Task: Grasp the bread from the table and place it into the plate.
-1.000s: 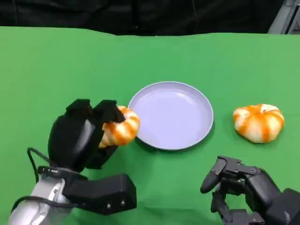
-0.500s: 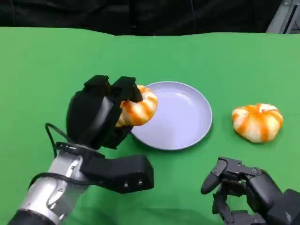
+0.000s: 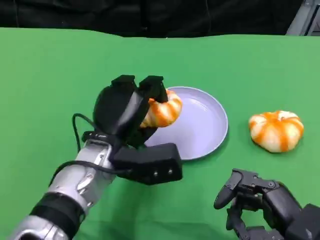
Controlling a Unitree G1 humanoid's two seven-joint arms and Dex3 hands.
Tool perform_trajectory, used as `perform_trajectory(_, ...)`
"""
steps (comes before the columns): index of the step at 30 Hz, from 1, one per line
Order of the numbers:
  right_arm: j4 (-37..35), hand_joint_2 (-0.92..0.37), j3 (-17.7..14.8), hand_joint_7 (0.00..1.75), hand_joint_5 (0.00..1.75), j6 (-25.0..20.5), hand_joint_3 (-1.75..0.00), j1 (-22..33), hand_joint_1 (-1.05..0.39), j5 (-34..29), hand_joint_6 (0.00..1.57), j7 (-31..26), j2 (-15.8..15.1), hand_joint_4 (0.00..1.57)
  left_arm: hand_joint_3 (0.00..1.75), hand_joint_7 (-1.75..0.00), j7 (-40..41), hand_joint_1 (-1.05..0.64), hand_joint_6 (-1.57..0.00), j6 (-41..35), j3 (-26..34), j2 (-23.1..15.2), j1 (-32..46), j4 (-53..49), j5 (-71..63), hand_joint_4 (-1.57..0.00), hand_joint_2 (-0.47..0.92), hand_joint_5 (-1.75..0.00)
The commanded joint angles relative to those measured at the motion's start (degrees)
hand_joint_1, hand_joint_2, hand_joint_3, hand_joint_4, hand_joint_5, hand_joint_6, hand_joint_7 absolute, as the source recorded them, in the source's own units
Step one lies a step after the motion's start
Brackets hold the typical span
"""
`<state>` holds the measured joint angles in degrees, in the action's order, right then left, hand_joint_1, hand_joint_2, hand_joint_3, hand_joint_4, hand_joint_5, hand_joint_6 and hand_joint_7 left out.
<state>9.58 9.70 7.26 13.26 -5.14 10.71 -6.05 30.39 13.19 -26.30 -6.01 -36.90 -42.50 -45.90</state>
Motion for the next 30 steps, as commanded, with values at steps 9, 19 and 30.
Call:
perform_trajectory(9,1.6,-0.43,0.1,1.28,1.53,-0.6,-1.29,1.0,0.1,-0.4,0.73,0.0,-0.8,0.78,1.0,-1.75,-1.6,-0.16,-0.67,-0.9,-2.4,4.1,-6.9,-11.0,1.2,-0.85,0.43,-1.75)
perform_trajectory(19,2.2,-0.44,0.2,1.28,1.53,-1.1,-1.29,1.5,0.11,-0.6,0.73,0.0,-0.8,0.76,0.77,-1.75,-1.3,-0.16,-0.62,-2.1,-2.9,7.8,-11.7,-18.6,2.2,-0.82,0.54,-1.75)
perform_trajectory(30,2.1,-0.44,0.6,1.28,1.55,-0.6,-1.28,1.3,0.11,-1.3,0.73,-0.4,-0.5,0.75,0.29,-0.51,-8.1,-0.3,-0.64,-3.1,-3.9,9.4,-15.3,-23.1,3.6,-0.52,0.88,-1.12)
